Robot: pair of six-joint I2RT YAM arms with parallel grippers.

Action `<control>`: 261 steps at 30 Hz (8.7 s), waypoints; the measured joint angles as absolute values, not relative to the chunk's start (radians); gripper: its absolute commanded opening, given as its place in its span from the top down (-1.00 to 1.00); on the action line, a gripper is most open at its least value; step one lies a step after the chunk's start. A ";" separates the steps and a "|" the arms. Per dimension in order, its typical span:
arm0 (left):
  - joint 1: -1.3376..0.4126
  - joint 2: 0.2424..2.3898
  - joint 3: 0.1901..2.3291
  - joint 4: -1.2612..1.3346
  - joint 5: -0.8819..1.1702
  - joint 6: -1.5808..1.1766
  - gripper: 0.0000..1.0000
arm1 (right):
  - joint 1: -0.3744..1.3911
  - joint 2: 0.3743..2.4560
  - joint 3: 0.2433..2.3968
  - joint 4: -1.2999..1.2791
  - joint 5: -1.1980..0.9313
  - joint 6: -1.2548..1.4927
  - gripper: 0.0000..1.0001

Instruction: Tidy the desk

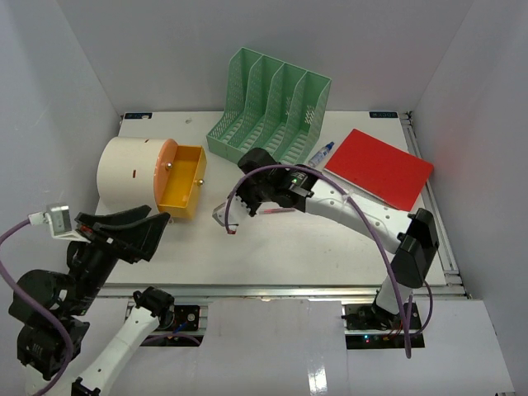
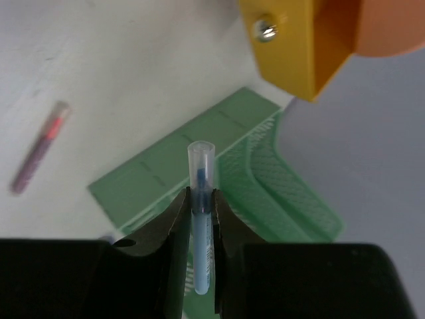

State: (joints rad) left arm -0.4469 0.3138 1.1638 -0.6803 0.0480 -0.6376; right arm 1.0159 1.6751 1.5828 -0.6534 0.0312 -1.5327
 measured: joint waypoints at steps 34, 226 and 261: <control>-0.447 0.239 1.157 -0.727 -0.015 -0.697 -0.96 | 1.155 2.065 1.851 -0.094 -0.098 -1.815 -0.23; -0.413 1.465 1.102 -0.435 -0.410 -0.093 0.18 | -0.112 1.166 0.873 -0.332 -1.319 -0.661 -0.48; -0.495 1.829 1.141 -0.518 -1.030 -0.575 -0.21 | -0.118 1.166 0.873 -0.334 -1.319 -0.664 -0.48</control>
